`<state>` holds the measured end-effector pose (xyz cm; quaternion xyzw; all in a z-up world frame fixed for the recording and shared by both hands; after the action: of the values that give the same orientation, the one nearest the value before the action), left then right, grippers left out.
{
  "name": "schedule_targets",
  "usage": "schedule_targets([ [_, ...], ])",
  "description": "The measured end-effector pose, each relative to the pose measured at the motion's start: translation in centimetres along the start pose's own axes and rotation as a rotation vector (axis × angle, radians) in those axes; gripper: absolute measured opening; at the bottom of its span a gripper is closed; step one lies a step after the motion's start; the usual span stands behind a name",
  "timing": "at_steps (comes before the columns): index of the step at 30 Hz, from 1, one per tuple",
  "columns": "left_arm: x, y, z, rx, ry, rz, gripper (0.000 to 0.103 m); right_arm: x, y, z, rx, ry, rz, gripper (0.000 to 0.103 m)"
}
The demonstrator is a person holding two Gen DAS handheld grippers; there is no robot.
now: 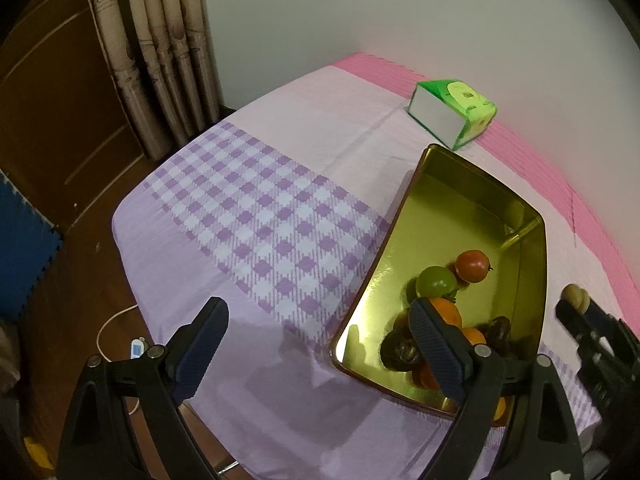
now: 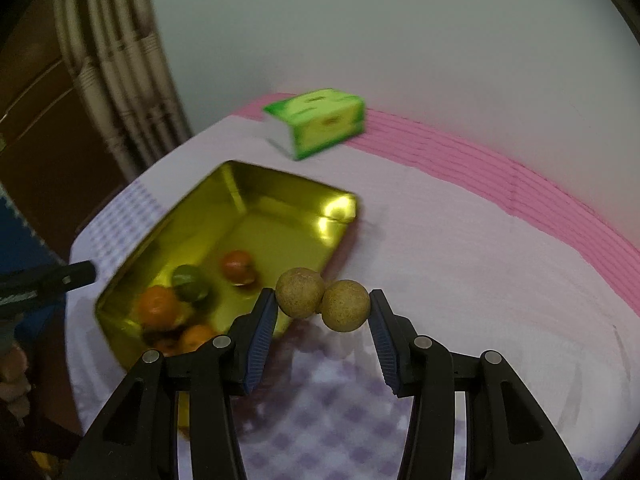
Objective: Organize fruits
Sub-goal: 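Carry the tan fruits into the gold tray and open the right gripper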
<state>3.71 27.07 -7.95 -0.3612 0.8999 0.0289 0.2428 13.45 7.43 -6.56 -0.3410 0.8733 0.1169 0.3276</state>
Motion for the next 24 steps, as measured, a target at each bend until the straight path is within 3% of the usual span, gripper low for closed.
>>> schedule_targets([
  [11,-0.1,0.4,0.0,-0.002,-0.001,-0.014,0.09,0.7,6.0,2.3,-0.082,0.057,-0.111,0.048],
  [24,0.2,-0.2,-0.1,-0.001,-0.004,0.01,0.09,1.8,6.6,3.8,-0.088,0.107,-0.107,0.048],
])
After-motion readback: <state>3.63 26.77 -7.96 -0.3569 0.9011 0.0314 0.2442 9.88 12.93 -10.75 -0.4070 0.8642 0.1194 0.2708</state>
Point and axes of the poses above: each gripper's, at about its wrist camera, not at the fingertips, and z roughly the way its jaws point, y to its left, x to its underside, the point moved 8 cm from there along z, roughly the way its jaws point, and after that the axes turned 6 degrees about -z, right-handed, at the moved point
